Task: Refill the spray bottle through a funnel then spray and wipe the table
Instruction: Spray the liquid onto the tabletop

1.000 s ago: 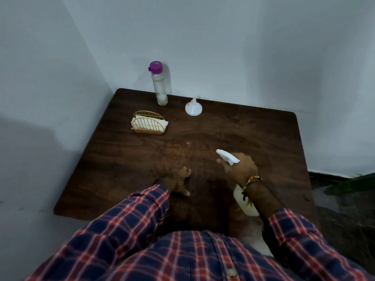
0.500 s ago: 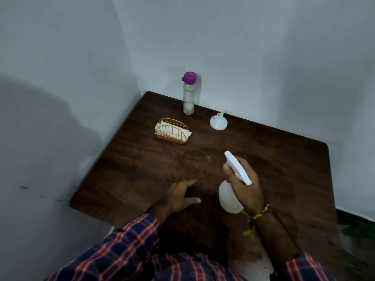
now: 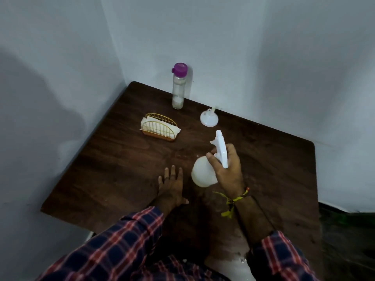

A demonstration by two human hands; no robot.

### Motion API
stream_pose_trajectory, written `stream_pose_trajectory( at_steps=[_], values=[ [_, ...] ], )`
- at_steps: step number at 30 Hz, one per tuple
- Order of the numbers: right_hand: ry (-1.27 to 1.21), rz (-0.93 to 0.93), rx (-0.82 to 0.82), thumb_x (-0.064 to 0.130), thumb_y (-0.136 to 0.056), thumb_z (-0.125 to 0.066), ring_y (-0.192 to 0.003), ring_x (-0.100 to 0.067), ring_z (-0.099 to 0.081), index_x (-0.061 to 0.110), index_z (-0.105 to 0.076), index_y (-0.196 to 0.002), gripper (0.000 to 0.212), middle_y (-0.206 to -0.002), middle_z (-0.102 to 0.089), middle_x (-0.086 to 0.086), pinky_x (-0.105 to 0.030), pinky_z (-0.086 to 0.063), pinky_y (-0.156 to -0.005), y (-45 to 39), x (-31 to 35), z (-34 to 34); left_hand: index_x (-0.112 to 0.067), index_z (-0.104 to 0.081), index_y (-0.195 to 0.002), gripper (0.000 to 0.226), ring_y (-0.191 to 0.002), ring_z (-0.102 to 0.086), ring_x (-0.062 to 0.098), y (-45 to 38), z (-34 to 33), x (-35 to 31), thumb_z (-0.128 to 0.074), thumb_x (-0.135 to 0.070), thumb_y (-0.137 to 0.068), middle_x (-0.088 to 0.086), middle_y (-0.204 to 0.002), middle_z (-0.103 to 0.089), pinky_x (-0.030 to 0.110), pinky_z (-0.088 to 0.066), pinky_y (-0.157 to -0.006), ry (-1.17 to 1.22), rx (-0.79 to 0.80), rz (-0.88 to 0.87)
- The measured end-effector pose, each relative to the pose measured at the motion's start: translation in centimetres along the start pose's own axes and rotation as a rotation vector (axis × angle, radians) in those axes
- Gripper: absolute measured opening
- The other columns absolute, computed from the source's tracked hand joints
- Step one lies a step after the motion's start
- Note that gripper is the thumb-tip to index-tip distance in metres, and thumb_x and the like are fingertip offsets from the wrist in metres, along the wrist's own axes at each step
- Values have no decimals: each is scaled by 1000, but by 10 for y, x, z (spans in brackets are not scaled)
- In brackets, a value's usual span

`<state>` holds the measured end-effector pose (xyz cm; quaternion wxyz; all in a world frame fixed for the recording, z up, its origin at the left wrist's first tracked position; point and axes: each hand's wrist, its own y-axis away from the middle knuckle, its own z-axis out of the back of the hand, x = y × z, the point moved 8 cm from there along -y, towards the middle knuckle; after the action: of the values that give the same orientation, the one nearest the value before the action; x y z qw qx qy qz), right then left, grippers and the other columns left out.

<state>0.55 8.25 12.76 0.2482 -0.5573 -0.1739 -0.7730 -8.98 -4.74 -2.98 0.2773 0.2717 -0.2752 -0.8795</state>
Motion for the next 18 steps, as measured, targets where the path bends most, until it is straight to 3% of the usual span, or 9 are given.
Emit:
stream_pose_trajectory(
  at_steps=[3,8,11,15,16,18],
  values=[
    [46,-5,-92,11,-81,-81,-88,-22,-67,5,-68,-98,22,-95,-68,-11,-35,-57,-80,-15,-13,47,-12,16,-155,132,-147,20,41,-20,-8,-45,-80,-50,-73,23,-159,24,57,2,-121,-24,34,-18],
    [121,-23,-205,0,-71,-84,-85,-16,-69,-3,-74,-99,30,-97,-74,-14,-25,-56,-74,-44,-26,133,0,34,-144,172,-139,32,51,-35,-23,-75,-89,-65,-43,36,-147,38,64,11,-113,-2,98,262],
    [198,-40,-149,-3,-73,-81,-84,-5,-69,-2,-74,-97,25,-93,-76,-9,-22,-54,-77,-76,-38,183,-2,42,-138,182,-137,37,49,-41,-32,-73,-90,-69,-31,34,-143,44,66,15,-111,19,92,307],
    [442,-49,-15,-2,-68,-85,-68,13,-61,9,-74,-91,28,-77,-69,17,-11,-46,-66,-127,-57,229,-3,45,-136,184,-135,39,50,-45,-34,-72,-89,-70,-30,34,-142,46,66,16,-110,12,105,296],
    [489,-54,18,-2,-67,-86,-68,11,-61,9,-74,-93,30,-79,-70,10,-10,-47,-66,-139,-60,237,-3,48,-133,184,-133,41,50,-47,-35,-72,-89,-70,-30,34,-139,48,67,17,-109,12,118,301],
    [582,-21,98,-2,-66,-87,-77,-5,-65,5,-76,-94,30,-89,-72,-10,-24,-52,-76,-160,-63,247,-6,52,-128,186,-130,45,51,-47,-38,-69,-88,-71,-26,34,-136,51,69,17,-109,27,132,316]
  ],
)
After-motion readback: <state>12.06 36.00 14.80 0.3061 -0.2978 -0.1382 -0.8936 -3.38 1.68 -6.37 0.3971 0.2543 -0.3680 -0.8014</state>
